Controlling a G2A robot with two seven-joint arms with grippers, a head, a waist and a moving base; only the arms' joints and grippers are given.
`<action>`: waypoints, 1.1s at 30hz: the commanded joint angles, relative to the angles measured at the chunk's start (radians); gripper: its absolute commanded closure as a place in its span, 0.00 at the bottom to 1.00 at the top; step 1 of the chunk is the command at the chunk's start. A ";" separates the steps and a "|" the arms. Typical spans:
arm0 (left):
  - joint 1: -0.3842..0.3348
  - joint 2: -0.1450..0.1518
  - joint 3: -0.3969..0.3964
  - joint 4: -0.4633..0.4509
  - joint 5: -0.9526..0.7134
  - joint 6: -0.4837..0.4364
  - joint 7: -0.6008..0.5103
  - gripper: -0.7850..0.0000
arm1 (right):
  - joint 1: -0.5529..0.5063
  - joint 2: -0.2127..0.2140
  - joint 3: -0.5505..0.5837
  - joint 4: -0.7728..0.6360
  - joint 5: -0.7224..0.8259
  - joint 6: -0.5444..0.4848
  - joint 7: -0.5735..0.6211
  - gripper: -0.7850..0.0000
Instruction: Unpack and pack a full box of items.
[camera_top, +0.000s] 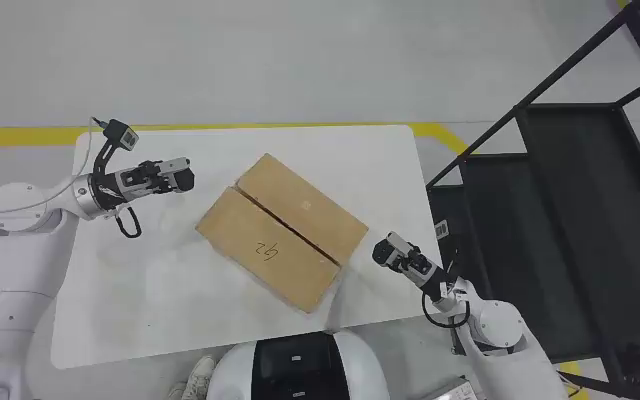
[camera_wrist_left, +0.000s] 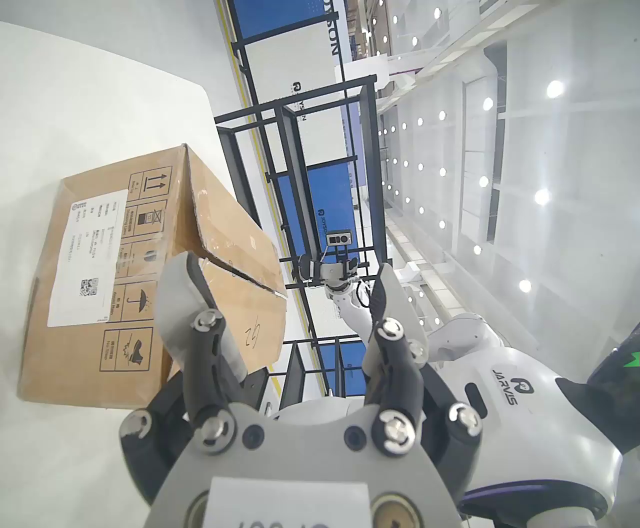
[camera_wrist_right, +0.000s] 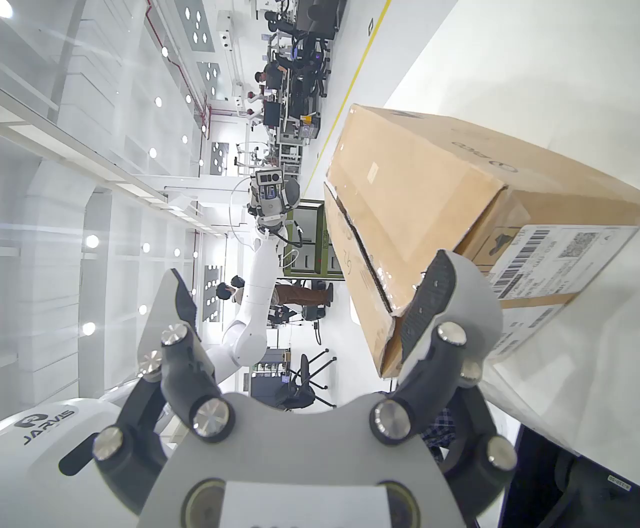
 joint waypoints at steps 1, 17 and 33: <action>0.000 0.000 0.000 0.000 0.000 0.000 0.000 0.27 | 0.000 0.000 0.000 0.000 0.000 0.000 0.000 0.00; 0.000 0.000 0.000 0.000 0.000 0.000 0.000 0.27 | 0.000 0.000 0.000 0.000 0.000 0.000 0.000 0.00; 0.004 0.000 0.003 -0.008 0.013 0.003 0.005 0.00 | 0.012 0.002 -0.023 0.006 0.019 0.057 0.037 0.00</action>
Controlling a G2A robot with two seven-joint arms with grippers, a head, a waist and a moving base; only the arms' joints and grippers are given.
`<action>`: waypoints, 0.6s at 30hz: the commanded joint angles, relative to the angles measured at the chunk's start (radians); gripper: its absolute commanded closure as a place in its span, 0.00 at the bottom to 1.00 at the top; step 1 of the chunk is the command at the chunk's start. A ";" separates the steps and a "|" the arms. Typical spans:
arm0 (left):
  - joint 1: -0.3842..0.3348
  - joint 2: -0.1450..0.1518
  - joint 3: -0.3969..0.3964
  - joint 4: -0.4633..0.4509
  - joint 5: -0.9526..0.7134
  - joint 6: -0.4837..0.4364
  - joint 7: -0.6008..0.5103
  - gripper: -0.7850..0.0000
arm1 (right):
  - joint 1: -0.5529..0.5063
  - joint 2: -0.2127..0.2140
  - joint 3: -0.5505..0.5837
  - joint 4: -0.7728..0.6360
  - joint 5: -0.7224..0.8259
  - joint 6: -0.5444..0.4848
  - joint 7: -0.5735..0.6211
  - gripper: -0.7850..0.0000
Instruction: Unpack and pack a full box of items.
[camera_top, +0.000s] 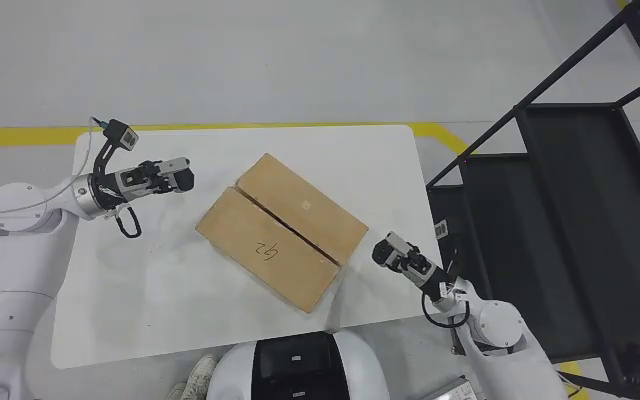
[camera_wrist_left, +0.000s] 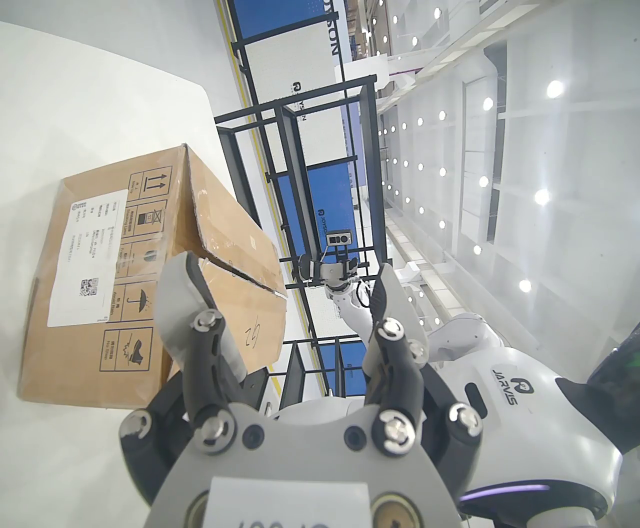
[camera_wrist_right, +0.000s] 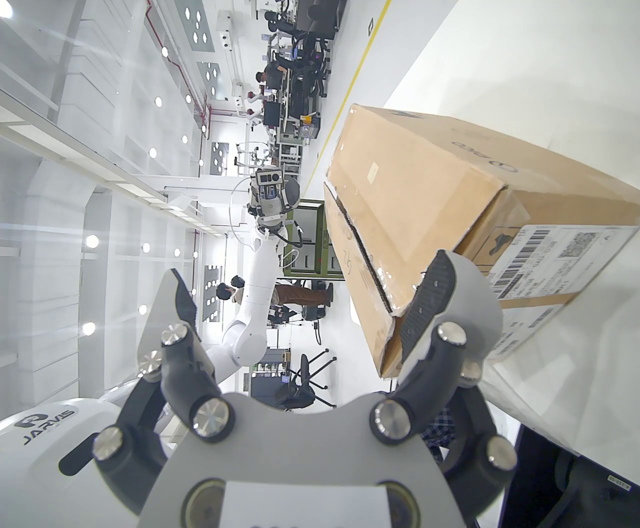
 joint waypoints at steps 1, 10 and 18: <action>0.007 0.001 0.005 -0.019 0.037 0.004 0.007 0.00 | 0.012 0.002 -0.013 0.011 0.026 0.039 0.034 0.00; -0.004 0.024 -0.023 0.023 0.290 -0.114 0.001 0.00 | 0.070 0.003 -0.077 0.091 0.011 0.127 0.056 0.00; -0.020 0.009 0.039 0.023 0.281 -0.144 -0.047 0.00 | 0.119 -0.001 -0.094 0.148 -0.020 0.141 -0.071 0.00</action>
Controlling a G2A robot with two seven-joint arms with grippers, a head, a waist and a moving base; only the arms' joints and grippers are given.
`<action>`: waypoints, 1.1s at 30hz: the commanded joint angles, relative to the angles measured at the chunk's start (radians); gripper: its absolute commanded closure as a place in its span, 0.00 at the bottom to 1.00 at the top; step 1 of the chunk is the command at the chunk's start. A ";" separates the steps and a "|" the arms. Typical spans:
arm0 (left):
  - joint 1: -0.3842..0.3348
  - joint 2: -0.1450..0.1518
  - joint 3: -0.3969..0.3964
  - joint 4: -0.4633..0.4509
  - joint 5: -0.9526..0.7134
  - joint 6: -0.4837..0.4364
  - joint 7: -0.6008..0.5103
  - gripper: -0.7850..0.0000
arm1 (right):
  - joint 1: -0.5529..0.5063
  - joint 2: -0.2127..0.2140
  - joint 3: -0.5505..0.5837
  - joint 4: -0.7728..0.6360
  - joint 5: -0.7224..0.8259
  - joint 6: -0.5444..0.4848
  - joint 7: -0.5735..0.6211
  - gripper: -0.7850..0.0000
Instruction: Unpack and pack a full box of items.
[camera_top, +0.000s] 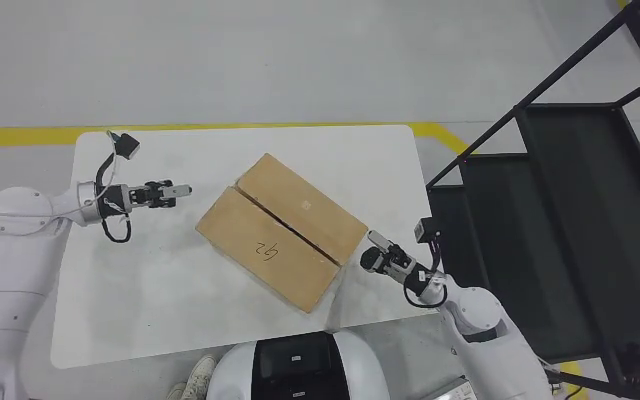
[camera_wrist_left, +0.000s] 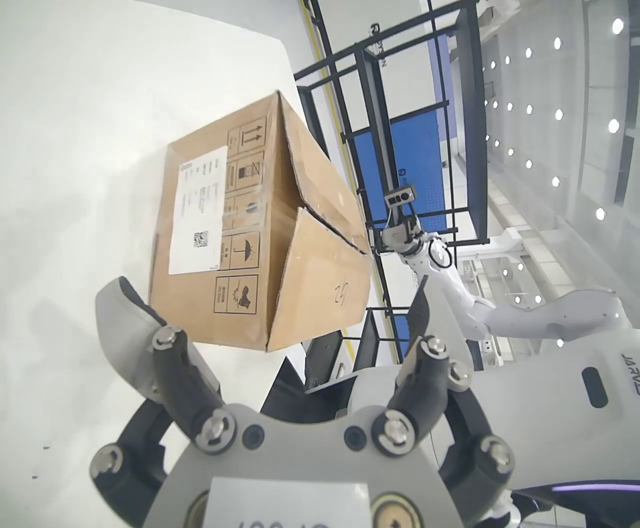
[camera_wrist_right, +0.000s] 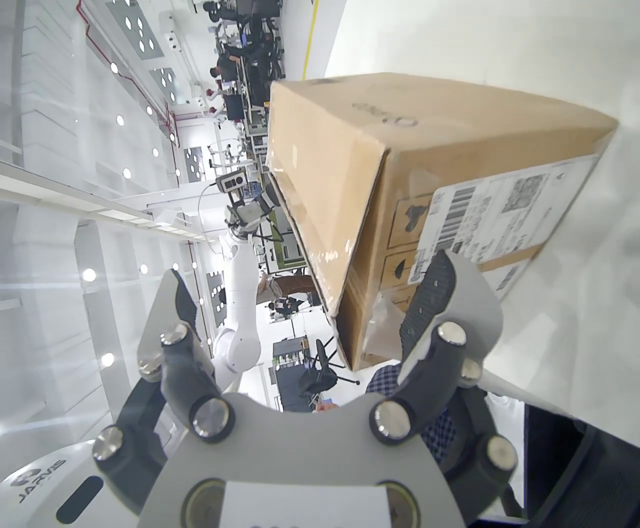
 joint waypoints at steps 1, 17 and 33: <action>-0.004 -0.005 0.019 -0.002 -0.007 0.003 -0.003 0.00 | 0.013 -0.002 -0.011 0.009 -0.013 0.007 -0.035 0.00; -0.003 0.010 0.083 -0.072 -0.041 0.074 -0.086 0.00 | 0.130 -0.020 -0.114 0.040 -0.140 -0.002 -0.231 0.00; 0.003 0.065 0.184 -0.144 0.011 0.125 -0.137 0.00 | 0.281 -0.033 -0.191 0.088 -0.266 0.059 -0.307 0.00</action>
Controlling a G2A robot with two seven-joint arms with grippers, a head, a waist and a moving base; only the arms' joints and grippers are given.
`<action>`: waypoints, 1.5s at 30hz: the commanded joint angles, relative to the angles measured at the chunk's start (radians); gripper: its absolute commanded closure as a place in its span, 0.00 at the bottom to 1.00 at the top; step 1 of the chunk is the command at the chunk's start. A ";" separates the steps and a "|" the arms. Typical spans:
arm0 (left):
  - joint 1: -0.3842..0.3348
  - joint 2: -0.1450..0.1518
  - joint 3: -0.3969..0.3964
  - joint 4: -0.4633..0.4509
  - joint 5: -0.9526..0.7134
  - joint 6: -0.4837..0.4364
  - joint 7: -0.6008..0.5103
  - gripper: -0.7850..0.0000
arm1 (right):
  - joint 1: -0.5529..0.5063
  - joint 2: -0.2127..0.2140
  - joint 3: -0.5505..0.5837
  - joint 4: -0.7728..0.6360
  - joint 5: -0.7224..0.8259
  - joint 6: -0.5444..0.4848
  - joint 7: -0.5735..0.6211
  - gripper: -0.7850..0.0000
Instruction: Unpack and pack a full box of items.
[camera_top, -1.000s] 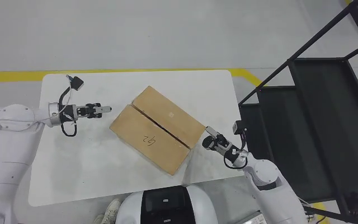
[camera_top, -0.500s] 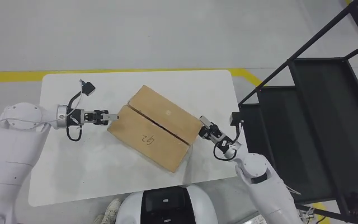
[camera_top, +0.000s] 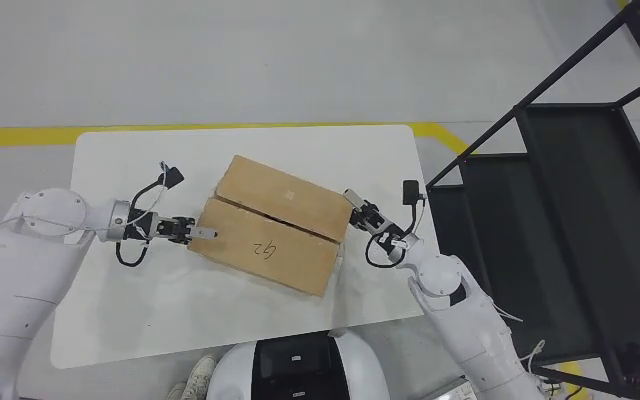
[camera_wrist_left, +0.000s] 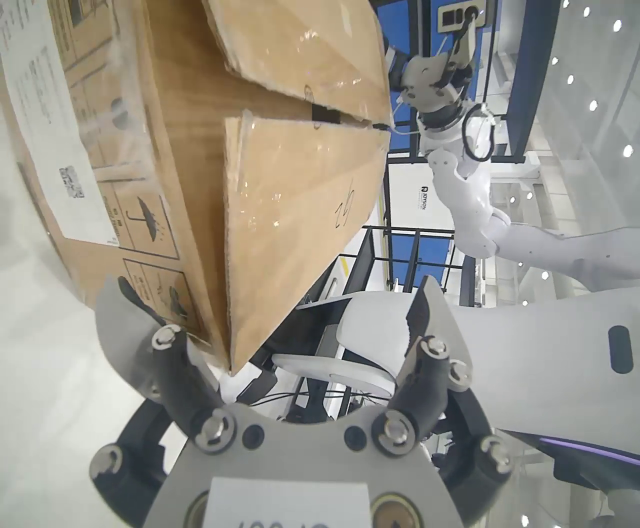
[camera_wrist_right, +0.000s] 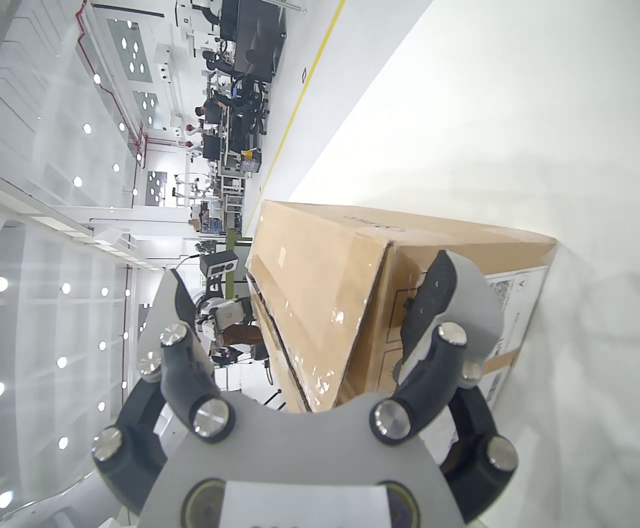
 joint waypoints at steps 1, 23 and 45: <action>0.002 0.009 0.012 -0.014 0.000 0.001 -0.001 0.00 | 0.016 -0.001 -0.006 0.003 -0.016 0.008 -0.005 0.00; 0.007 0.151 0.179 -0.221 -0.036 -0.004 0.004 0.00 | 0.218 -0.026 -0.131 0.075 -0.218 0.128 -0.024 0.00; -0.089 0.211 0.258 -0.096 -0.373 -0.167 0.167 0.00 | 0.155 -0.017 -0.018 0.013 -0.129 0.060 0.010 0.00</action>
